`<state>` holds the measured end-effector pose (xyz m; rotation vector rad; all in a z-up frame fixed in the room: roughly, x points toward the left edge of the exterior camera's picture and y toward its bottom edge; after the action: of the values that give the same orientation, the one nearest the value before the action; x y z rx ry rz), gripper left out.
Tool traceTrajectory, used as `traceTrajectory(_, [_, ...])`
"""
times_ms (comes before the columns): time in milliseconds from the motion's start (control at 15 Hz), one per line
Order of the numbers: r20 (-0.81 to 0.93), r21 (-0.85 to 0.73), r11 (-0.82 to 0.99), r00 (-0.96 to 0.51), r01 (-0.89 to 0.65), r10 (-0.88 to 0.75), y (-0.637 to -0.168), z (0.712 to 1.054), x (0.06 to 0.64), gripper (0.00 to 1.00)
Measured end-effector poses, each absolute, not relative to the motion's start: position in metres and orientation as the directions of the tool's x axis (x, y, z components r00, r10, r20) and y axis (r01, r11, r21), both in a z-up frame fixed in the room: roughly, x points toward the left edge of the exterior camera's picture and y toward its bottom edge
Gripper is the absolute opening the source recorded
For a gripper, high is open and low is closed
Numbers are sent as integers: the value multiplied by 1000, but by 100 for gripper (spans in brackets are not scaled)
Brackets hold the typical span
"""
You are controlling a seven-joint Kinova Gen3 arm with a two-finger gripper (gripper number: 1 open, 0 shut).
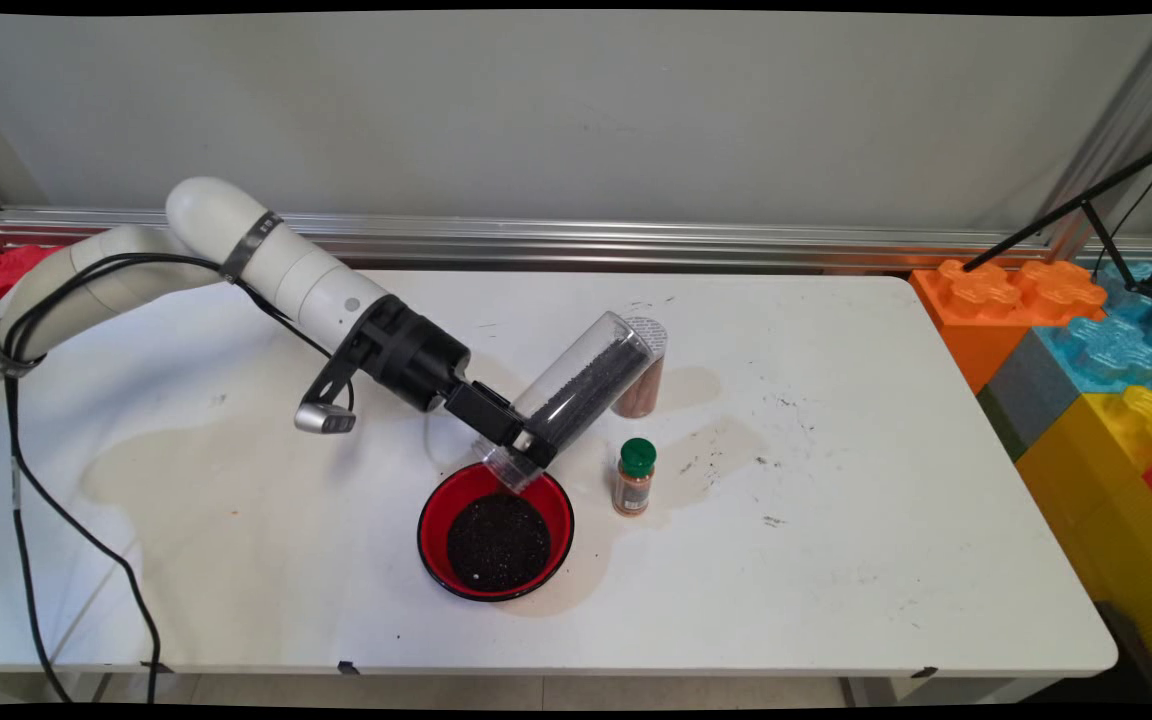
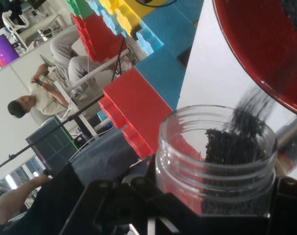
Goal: Pour the black seasoning powder in the red bowl
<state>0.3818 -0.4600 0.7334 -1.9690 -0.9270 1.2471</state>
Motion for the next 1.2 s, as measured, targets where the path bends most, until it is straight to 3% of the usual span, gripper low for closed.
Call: traceTrajectory(1200, [-505, -790, -576, 311, 211, 805, -461, 723, 365, 0])
